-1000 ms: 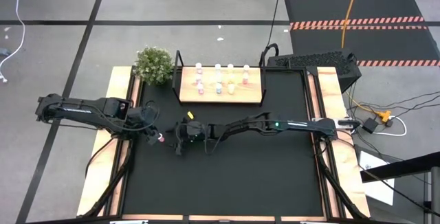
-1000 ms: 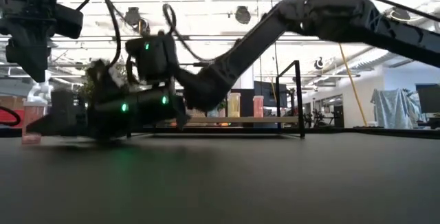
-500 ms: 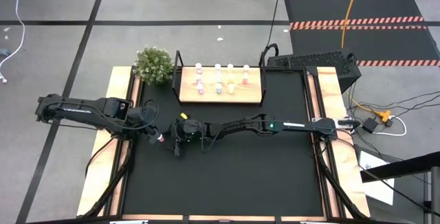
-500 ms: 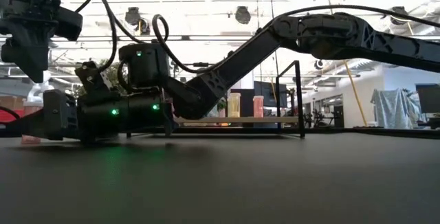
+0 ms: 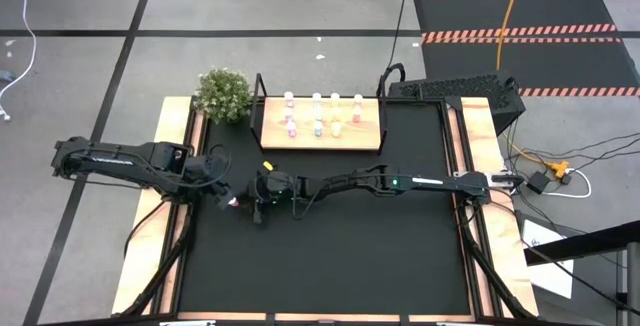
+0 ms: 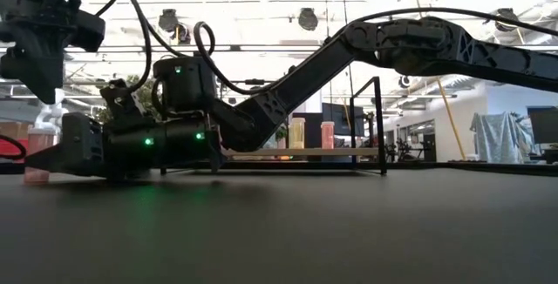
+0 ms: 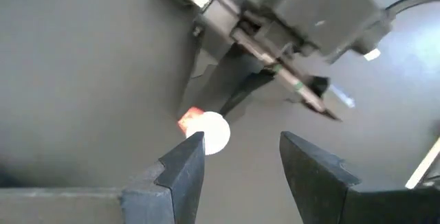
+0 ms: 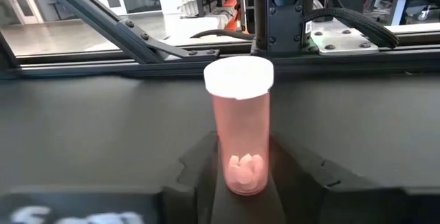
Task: Pick and place medicine bottles onto shelf by color
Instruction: Put the pink pill bottle on the shelf aligned with the other pink pill bottles
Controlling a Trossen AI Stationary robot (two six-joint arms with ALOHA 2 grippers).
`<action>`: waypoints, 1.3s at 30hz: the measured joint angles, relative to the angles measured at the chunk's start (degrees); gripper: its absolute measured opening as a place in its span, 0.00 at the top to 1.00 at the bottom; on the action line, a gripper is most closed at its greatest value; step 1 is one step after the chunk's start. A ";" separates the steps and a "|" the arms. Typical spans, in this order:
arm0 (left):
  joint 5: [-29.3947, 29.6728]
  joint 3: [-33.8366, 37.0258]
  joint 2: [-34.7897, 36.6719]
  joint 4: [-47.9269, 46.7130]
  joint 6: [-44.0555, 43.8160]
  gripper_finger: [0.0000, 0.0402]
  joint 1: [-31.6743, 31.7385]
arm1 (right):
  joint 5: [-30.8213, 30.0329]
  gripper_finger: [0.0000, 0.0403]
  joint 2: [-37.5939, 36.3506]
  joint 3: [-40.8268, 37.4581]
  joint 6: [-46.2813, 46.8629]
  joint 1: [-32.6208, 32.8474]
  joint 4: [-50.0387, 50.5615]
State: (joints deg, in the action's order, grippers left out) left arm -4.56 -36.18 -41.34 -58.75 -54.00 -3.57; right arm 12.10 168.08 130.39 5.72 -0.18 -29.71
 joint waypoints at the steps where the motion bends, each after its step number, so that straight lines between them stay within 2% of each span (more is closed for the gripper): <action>1: -0.36 0.00 0.00 0.68 -0.49 0.53 0.00 | 0.04 0.71 -0.03 -0.01 -0.02 0.02 -0.26; 8: -2.90 -1.34 0.20 3.14 0.07 0.53 0.00 | 0.15 0.76 -1.10 -0.15 4.36 0.04 -3.60; 13: -1.34 -7.45 0.20 3.23 4.52 0.53 -0.01 | 1.84 0.76 -3.74 -0.43 7.47 0.17 -2.56; 18: 2.92 -16.06 0.20 3.39 15.02 0.53 -0.04 | 7.46 0.76 -6.90 -0.50 12.21 -0.30 -2.24; 23: 8.20 -23.49 0.22 3.39 25.99 0.53 -0.04 | 9.83 0.76 -12.46 -3.53 12.72 -1.03 -0.80; 29: 11.54 -28.82 0.22 3.34 30.90 0.53 0.00 | 10.13 0.76 -25.98 -18.07 6.62 -1.57 0.84; 33: 11.66 -29.23 0.22 4.64 31.69 0.53 0.00 | 5.05 0.76 -38.00 -33.31 3.00 -2.39 -0.29; 36: 11.70 -27.57 -0.30 9.06 35.14 0.53 0.00 | 2.91 0.76 -46.89 -44.64 2.91 -2.46 -1.68; 39: 12.29 -24.63 -1.95 18.25 40.87 0.53 0.00 | -0.36 0.76 -56.15 -54.38 4.00 -2.25 -2.18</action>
State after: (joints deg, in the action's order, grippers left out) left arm 7.73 -60.81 -43.30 -40.49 -13.13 -3.57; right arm 11.74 111.93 76.00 9.72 -2.43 -31.89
